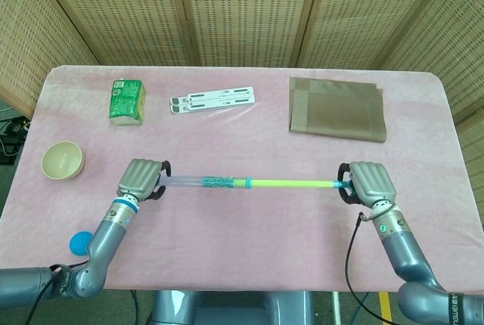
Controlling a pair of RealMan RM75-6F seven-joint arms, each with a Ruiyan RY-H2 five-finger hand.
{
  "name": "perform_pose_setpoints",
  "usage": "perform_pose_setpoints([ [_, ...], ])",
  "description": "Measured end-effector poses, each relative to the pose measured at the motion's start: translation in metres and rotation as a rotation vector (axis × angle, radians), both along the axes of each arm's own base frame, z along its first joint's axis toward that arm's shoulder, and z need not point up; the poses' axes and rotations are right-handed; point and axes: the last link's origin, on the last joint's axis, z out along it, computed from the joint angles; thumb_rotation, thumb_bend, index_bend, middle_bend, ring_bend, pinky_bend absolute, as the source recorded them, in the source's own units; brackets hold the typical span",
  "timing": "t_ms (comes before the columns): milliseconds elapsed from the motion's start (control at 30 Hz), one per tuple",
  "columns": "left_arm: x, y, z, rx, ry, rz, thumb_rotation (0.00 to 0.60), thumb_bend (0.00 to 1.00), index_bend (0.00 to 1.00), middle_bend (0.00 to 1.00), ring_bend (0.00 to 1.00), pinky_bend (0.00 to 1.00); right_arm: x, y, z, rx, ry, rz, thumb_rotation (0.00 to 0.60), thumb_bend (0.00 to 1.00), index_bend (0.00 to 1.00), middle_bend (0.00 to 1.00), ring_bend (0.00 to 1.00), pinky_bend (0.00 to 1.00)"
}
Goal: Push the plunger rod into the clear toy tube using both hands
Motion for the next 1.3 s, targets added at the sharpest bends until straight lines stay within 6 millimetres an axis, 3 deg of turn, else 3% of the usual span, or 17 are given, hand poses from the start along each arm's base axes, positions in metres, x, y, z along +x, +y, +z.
perform_pose_setpoints([
  [767, 0.032, -0.009, -0.01, -0.03, -0.05, -0.033, 0.6, 0.53, 0.51, 0.74, 0.67, 0.61, 0.022, 0.017, -0.039, 0.093, -0.007, 0.084, 0.6, 0.69, 0.85, 0.99, 0.96, 0.63],
  [1300, 0.036, -0.011, -0.012, -0.041, -0.055, -0.033, 0.6, 0.53, 0.51, 0.74, 0.67, 0.61, 0.029, 0.021, -0.056, 0.114, -0.022, 0.104, 0.6, 0.69, 0.85, 0.99, 0.96, 0.63],
])
